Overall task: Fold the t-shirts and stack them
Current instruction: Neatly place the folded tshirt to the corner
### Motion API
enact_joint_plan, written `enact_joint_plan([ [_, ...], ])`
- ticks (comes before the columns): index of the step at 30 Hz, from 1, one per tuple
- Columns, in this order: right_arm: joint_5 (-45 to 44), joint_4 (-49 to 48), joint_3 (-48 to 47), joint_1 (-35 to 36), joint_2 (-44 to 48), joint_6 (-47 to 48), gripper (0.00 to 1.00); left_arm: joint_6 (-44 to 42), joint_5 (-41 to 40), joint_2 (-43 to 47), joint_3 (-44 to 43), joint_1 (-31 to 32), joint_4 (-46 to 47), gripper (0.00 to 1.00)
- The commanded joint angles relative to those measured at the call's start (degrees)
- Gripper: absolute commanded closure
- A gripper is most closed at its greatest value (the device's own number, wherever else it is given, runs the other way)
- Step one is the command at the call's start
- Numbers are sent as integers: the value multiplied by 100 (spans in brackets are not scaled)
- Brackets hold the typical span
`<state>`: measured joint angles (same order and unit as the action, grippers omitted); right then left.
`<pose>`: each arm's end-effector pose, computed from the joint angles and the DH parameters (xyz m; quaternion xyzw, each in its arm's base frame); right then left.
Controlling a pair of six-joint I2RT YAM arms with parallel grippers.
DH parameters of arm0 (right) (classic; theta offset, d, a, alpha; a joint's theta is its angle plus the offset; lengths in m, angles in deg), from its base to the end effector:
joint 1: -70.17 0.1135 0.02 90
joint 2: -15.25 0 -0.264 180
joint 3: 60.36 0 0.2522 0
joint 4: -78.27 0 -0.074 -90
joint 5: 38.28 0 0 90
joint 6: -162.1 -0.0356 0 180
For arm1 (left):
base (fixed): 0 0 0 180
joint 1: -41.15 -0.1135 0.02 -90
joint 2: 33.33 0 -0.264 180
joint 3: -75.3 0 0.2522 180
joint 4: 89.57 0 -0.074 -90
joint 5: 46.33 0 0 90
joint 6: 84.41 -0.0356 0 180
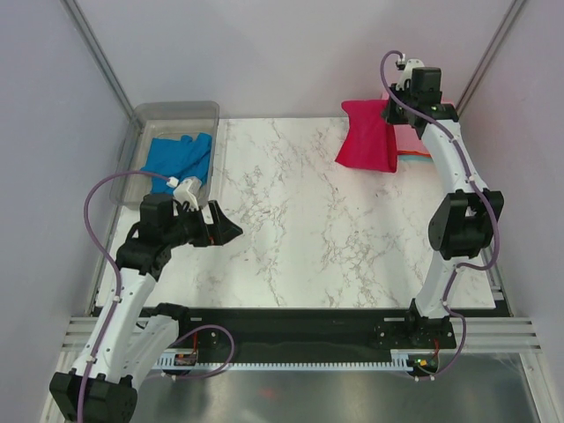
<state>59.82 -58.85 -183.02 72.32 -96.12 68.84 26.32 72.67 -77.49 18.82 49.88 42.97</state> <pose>0.4561 0.0221 0.3515 -0.0260 0.8710 0.0846 0.4833 0.1585 -0.0418 0.2907 0.0249 0.8667 -0.3283 0.3748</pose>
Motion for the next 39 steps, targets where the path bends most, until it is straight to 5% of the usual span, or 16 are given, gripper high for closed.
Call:
enact_joint_plan([
  [1,-46,102,-683,-171,230,431,100,1,-43,-13,36,-12,214,0],
  [12,806,647,-2415,-839,-375,477,100,-8,-34,-180,44,-12,214,0],
  [25,1484,472,-2785,-1594,-1272,344,100,1,-34,-330,44,-21,214,0],
  [34,1537,-213,-3251,-2139,-2107,54,100,1,-52,-374,53,-21,214,0],
  [39,1634,-1443,-3400,-2368,-2993,-155,97,10,-96,-435,44,-21,205,0],
])
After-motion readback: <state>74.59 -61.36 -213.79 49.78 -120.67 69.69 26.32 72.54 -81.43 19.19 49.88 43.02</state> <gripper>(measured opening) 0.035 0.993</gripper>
